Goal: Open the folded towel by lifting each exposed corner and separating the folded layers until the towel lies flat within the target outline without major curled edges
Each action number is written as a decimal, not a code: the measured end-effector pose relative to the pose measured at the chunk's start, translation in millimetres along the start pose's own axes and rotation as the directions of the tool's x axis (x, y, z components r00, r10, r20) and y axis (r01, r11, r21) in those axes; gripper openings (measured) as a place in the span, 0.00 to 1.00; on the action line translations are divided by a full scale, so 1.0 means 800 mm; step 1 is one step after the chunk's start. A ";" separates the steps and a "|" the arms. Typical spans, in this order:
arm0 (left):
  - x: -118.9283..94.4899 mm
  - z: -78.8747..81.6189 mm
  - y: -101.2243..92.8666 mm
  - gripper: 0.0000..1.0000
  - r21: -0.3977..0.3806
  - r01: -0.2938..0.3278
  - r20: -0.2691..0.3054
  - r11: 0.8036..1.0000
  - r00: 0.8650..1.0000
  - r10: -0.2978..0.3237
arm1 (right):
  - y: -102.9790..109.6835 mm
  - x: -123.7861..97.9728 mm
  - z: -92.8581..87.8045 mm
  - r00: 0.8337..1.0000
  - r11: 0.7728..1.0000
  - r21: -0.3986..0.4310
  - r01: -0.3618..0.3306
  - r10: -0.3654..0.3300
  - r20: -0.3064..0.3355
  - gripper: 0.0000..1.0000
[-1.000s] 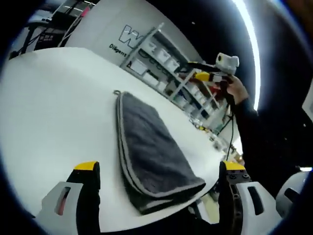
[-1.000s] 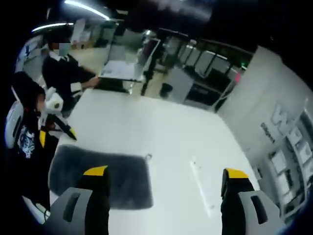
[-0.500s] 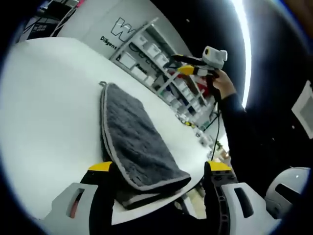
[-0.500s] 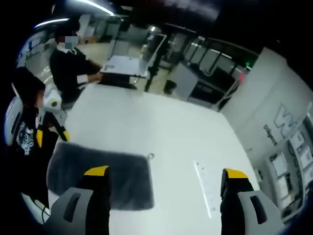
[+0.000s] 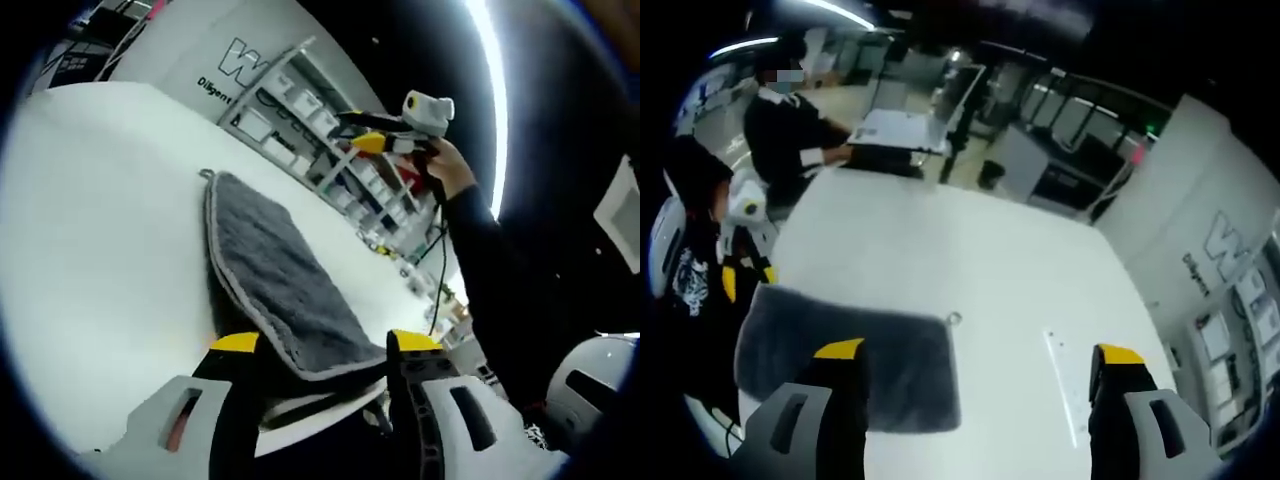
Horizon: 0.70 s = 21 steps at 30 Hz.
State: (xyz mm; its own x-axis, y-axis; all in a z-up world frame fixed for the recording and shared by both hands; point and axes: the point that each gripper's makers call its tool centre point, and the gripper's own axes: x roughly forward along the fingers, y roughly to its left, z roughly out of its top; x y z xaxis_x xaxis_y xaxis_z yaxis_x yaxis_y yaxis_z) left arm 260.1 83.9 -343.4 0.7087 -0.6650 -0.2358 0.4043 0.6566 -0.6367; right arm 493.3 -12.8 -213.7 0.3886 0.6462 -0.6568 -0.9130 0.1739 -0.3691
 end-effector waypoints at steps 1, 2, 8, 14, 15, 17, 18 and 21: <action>-0.001 0.001 0.001 0.53 0.007 -0.005 0.004 1.000 1.000 0.005 | 0.001 0.000 0.000 1.000 1.000 0.000 0.000 0.000 0.000 0.90; -0.004 0.001 0.001 0.56 0.007 -0.008 0.005 1.000 1.000 0.008 | 0.002 0.000 0.000 1.000 1.000 0.000 -0.001 0.001 0.000 0.90; 0.002 -0.006 0.004 0.66 0.041 -0.039 -0.029 0.998 0.999 0.040 | 0.001 0.000 0.000 1.000 1.000 -0.001 -0.001 0.001 0.001 0.90; 0.010 -0.050 0.009 0.56 0.042 -0.020 -0.045 0.999 0.999 0.022 | 0.003 0.001 -0.002 1.000 1.000 -0.004 -0.006 0.006 -0.006 0.89; 0.010 -0.048 0.008 0.55 0.038 -0.012 -0.037 0.999 0.999 0.013 | 0.003 0.002 -0.003 1.000 1.000 -0.005 -0.005 0.005 -0.009 0.89; 0.012 -0.050 0.010 0.52 0.025 -0.005 -0.020 1.000 1.000 0.006 | 0.001 0.001 -0.003 1.000 1.000 -0.001 -0.004 0.004 -0.006 0.89; 0.013 -0.051 0.012 0.47 0.025 -0.007 -0.019 1.000 1.000 0.008 | 0.001 0.002 -0.003 1.000 1.000 0.000 -0.004 0.004 -0.005 0.88; 0.014 -0.052 0.021 0.35 0.040 -0.030 -0.015 0.999 0.999 0.031 | 0.005 0.005 -0.004 1.000 1.000 -0.001 -0.010 0.010 -0.008 0.87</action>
State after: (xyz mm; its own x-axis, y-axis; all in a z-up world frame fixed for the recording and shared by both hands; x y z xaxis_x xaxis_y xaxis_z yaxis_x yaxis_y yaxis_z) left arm 250.7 72.9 -387.2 0.7120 -0.6496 -0.2667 0.4052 0.6902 -0.5996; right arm 491.4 -11.9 -220.2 0.3809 0.6419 -0.6655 -0.9165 0.1668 -0.3637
